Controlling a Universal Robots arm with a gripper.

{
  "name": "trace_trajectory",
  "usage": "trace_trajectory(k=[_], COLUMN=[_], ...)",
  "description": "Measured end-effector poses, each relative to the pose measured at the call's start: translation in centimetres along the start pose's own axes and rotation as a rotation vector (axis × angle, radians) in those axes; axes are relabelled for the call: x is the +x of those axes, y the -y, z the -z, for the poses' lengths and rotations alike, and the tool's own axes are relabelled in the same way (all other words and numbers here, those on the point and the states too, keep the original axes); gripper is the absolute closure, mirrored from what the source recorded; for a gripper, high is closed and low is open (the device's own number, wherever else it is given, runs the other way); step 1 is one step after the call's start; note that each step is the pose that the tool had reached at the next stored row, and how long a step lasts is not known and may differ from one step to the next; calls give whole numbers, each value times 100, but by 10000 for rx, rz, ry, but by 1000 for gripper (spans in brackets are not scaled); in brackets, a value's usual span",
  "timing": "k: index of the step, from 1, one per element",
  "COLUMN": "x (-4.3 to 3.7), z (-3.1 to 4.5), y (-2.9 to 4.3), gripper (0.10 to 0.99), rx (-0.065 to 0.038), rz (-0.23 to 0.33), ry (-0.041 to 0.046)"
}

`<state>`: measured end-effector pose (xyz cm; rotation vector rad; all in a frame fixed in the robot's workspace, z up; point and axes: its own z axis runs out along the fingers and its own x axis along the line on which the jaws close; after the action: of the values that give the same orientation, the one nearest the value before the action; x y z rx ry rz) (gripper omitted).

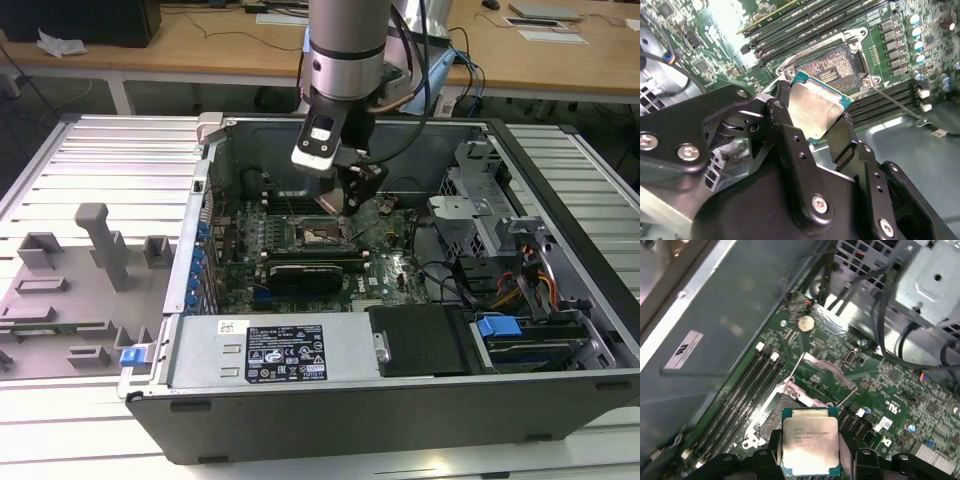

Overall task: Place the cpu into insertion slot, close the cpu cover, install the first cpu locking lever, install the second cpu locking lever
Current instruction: 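Place the cpu into insertion slot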

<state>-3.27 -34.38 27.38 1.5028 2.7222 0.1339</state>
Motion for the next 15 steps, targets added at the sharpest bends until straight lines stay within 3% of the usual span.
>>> trace_trajectory(k=[15], x=[0], z=[-26], y=[2], gripper=[545], rx=[-43], rz=[-2620], ry=[234])
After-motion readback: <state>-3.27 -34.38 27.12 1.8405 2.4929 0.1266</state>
